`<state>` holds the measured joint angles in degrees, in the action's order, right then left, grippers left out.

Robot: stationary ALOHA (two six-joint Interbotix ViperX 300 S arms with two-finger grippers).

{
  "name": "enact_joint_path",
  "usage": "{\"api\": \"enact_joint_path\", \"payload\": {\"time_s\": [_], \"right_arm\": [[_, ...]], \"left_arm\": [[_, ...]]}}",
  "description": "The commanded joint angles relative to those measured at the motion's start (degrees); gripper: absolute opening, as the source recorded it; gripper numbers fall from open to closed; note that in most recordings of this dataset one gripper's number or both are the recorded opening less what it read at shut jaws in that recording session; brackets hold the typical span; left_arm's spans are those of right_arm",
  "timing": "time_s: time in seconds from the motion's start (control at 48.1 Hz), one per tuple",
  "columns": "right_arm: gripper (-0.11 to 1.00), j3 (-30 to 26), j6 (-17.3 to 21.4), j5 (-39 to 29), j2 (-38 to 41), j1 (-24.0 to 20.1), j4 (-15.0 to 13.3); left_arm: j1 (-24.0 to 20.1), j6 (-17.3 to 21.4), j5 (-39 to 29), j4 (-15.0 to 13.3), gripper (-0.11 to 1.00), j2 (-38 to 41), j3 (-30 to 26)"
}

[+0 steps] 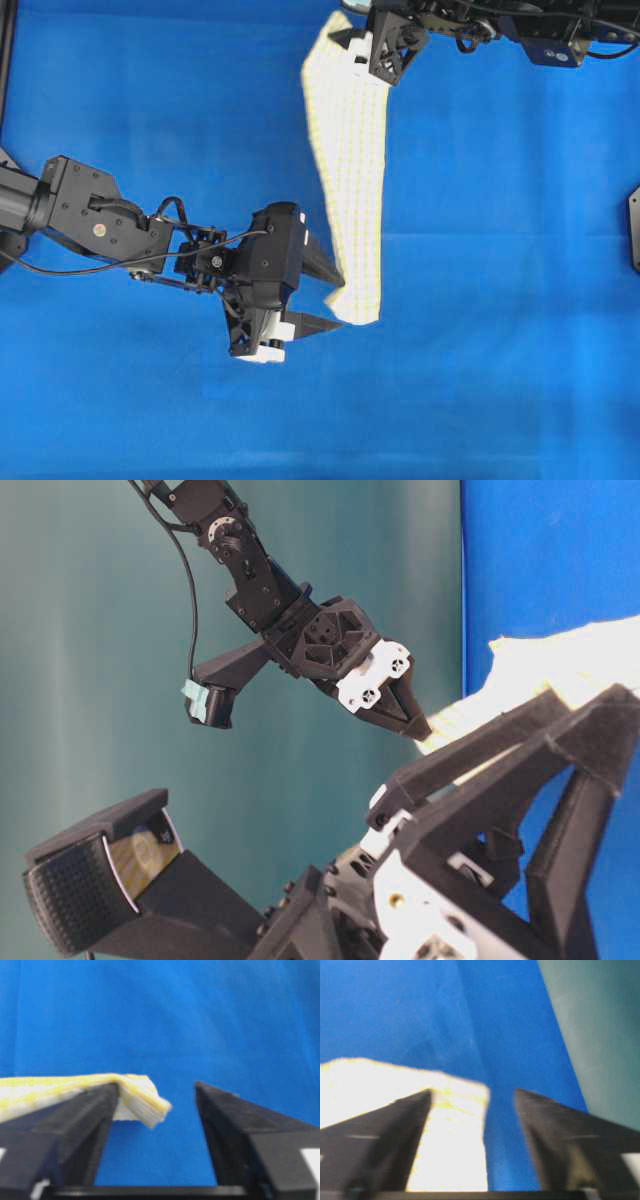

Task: Fold the yellow towel.
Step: 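Lay the strip down vertically and open both grippers, then move both grippers to the strip's top end and pinch its corners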

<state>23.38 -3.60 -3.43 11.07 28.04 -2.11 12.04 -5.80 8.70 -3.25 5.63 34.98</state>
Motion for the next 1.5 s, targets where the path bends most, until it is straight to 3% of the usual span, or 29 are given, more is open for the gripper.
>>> {"api": "enact_joint_path", "payload": {"time_s": [0.0,0.104,0.395,0.645,0.874,1.144,1.477], "right_arm": [[0.8,-1.2,-0.1,0.2,-0.9,-0.4,-0.4],[0.79,-1.2,-0.1,0.2,-0.9,-0.4,-0.5],[0.77,-0.5,0.0,-2.3,-2.5,-0.4,-1.1],[0.77,5.5,0.5,-4.3,-9.1,-0.6,-1.1],[0.77,15.6,1.6,-3.3,-17.8,-1.4,-0.2],[0.76,26.5,4.0,1.0,-27.3,-3.7,3.4],[0.76,29.7,7.4,1.4,-30.9,-5.4,4.0]], "left_arm": [[-0.1,0.0,0.2,0.0,0.62,-1.1,-1.0],[-0.4,0.1,-0.9,0.1,0.72,-1.7,-0.6],[-0.5,0.2,-12.1,0.0,0.71,-7.9,0.6],[-1.6,0.2,-17.7,0.1,0.71,-14.2,5.6],[-4.1,0.1,-17.9,0.1,0.71,-20.2,10.3],[-13.2,0.7,-17.2,0.1,0.71,-27.2,15.7],[-17.3,1.1,-17.1,0.3,0.71,-29.3,17.8]]}}
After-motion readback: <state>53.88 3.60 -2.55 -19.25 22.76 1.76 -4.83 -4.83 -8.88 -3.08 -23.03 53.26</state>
